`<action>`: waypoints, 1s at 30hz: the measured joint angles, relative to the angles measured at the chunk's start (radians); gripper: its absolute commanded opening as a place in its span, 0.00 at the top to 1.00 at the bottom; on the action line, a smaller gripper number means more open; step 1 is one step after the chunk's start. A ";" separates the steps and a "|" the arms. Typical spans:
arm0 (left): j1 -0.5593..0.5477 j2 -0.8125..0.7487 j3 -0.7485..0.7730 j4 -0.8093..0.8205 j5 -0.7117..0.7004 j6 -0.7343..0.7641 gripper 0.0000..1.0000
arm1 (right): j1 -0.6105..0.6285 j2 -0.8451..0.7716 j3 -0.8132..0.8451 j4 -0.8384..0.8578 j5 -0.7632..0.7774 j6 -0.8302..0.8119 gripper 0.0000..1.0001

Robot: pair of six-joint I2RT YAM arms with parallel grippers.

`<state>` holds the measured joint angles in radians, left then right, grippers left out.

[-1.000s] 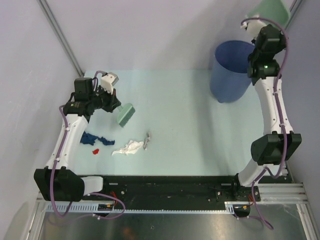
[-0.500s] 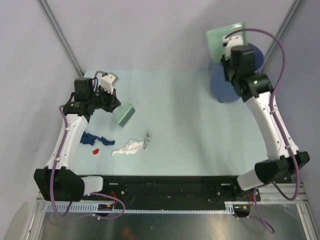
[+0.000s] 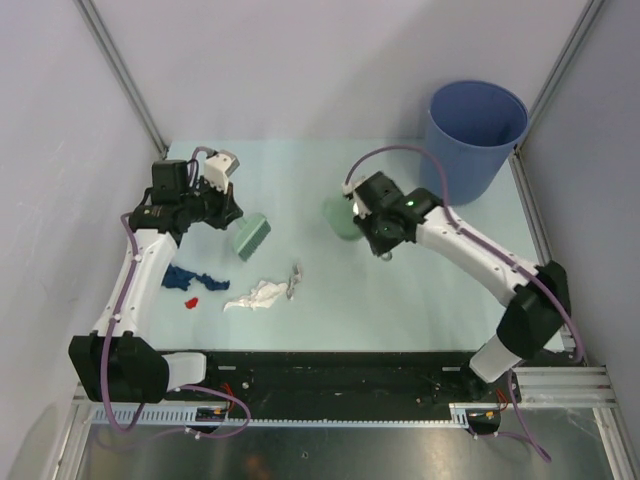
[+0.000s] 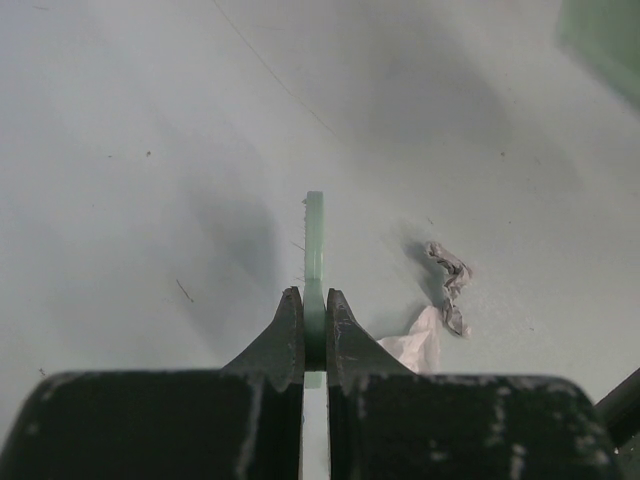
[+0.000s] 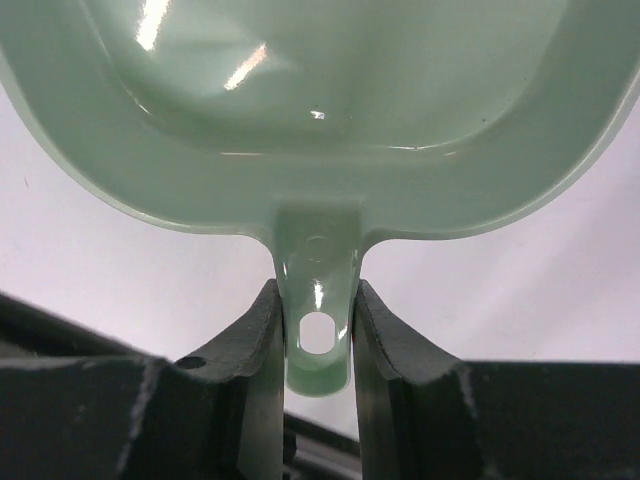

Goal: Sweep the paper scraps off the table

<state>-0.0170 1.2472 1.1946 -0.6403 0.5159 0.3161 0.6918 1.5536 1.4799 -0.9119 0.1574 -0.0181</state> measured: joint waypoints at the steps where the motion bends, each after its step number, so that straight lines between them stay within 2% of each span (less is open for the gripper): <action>1: 0.000 0.000 -0.002 0.000 0.000 0.000 1.00 | 0.018 0.027 -0.012 -0.024 -0.013 0.008 1.00; 9: 0.000 0.000 -0.017 0.000 -0.001 0.008 1.00 | 0.153 0.177 -0.066 -0.123 -0.064 0.048 1.00; 18: -0.014 0.000 -0.021 -0.006 -0.027 0.024 1.00 | 0.185 0.295 -0.091 -0.129 -0.124 0.053 1.00; 25: -0.037 0.003 -0.027 -0.016 -0.019 0.012 1.00 | 0.261 0.313 -0.092 -0.172 -0.125 0.052 1.00; 30: -0.055 0.003 -0.047 -0.045 0.042 -0.021 1.00 | 0.328 0.314 -0.092 -0.212 -0.165 0.048 1.00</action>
<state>-0.0723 1.2499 1.1477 -0.6849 0.5575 0.2955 1.0195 1.8671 1.3876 -1.1236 -0.0078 0.0296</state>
